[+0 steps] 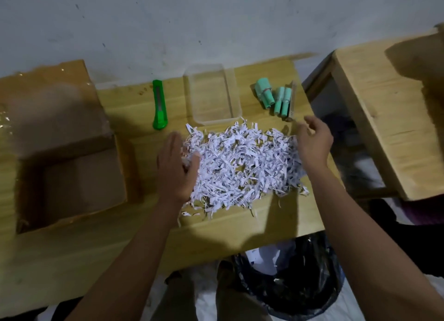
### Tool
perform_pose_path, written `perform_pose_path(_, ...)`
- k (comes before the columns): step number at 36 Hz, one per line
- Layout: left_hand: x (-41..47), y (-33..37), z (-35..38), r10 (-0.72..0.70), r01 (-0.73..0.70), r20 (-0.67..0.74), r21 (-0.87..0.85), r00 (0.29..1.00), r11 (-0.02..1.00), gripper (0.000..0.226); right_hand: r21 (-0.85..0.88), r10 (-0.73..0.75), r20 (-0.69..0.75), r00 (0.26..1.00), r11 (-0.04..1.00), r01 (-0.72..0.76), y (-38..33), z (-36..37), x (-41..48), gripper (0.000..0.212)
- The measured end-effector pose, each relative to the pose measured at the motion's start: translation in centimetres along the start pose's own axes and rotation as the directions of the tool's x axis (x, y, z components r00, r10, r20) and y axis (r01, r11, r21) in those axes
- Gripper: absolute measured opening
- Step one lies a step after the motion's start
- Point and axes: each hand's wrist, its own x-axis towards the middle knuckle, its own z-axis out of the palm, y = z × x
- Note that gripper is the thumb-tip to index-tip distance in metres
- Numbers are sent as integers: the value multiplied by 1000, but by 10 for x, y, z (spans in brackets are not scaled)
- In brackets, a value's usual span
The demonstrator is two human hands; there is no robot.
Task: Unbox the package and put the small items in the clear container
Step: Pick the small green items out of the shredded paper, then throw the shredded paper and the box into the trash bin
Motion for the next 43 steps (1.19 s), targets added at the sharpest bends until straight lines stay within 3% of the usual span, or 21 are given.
perform_pose_path(6, 2, -11, 6, -75, 82, 55, -139, 996, 987, 47, -98, -85, 53, 995, 991, 90, 31, 0, -42, 37)
perform_pose_path(11, -14, 3, 15, 57, -39, 151, -123, 987, 992, 49, 44, -208, 287, 935, 978, 204, 20, 25, -86, 57)
perform_pose_path(14, -16, 2, 10, -25, 46, 87, -255, 996, 966, 52, 134, -340, 364, 867, 940, 313, 14, 26, -99, 42)
perform_pose_path(17, -2, -8, 3, -103, 129, 86, -416, 991, 900, 68, 173, -366, 324, 872, 929, 326, 9, 21, -85, 40)
perform_pose_path(20, 17, -6, -3, -132, 181, 147, -404, 980, 896, 64, 120, -347, 349, 871, 938, 325, -1, 24, -58, 39)
perform_pose_path(24, 27, 13, -1, -10, 100, 265, -328, 964, 940, 23, 50, -331, 546, 770, 930, 365, -21, 40, -37, 42)
perform_pose_path(27, 25, 17, -1, 29, 107, 363, -349, 931, 931, 37, 41, -325, 668, 669, 914, 403, -26, 44, -41, 41)
perform_pose_path(29, 19, 19, -5, 55, 74, 383, -315, 922, 946, 42, 61, -346, 682, 644, 905, 421, -23, 38, -48, 40)
perform_pose_path(31, 8, 14, -8, 81, 3, 316, -259, 945, 966, 46, 94, -407, 633, 658, 885, 456, -13, 25, -56, 39)
perform_pose_path(33, -8, 2, -13, 57, -12, 209, -211, 976, 977, 53, 127, -428, 548, 719, 892, 435, 5, 8, -64, 42)
perform_pose_path(37, -42, -22, -16, -47, 62, 112, -139, 993, 988, 60, 37, -315, 420, 851, 943, 331, 51, -25, -79, 62)
perform_pose_path(40, -58, -18, -13, -69, 76, 62, -119, 996, 990, 71, 20, -274, 429, 861, 955, 294, 67, -41, -89, 90)
perform_pose_path(43, -57, -16, -4, -71, 80, 70, -140, 995, 987, 76, -27, -300, 503, 810, 932, 362, 68, -44, -92, 116)
